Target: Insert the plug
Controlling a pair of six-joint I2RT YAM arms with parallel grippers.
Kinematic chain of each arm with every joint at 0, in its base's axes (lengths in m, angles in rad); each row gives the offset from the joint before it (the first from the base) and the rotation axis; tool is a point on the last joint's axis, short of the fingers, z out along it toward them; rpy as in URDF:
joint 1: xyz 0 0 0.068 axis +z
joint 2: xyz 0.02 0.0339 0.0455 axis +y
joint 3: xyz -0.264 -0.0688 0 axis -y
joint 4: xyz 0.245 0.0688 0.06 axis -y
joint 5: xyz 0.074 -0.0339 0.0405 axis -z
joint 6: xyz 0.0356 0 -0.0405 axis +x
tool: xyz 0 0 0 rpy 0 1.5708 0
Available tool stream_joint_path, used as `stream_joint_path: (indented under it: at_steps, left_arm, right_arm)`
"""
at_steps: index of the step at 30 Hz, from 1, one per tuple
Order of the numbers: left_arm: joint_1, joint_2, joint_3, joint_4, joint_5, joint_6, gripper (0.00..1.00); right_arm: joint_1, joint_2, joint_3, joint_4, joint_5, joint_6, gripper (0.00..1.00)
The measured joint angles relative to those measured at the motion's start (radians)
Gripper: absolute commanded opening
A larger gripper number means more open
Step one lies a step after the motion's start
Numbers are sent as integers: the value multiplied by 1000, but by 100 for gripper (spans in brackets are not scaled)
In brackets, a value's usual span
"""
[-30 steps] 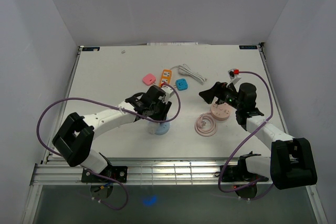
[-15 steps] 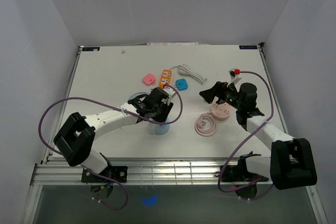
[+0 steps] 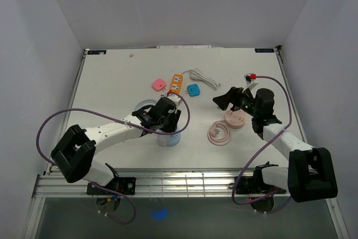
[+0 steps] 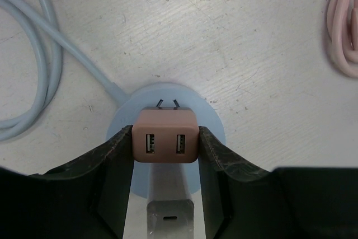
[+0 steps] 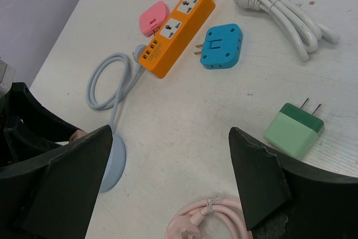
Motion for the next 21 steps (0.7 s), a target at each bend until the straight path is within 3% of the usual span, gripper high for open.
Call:
stream_joint_path:
  at_steps: [8, 21]
  left_arm:
    - [-12, -13, -28, 38, -35, -64, 0]
    - [-108, 15, -28, 49, -236, -172, 0]
  right_arm:
    - [-10, -2, -11, 0, -5, 3, 90]
    - [-12, -2, -11, 1, -20, 8, 90]
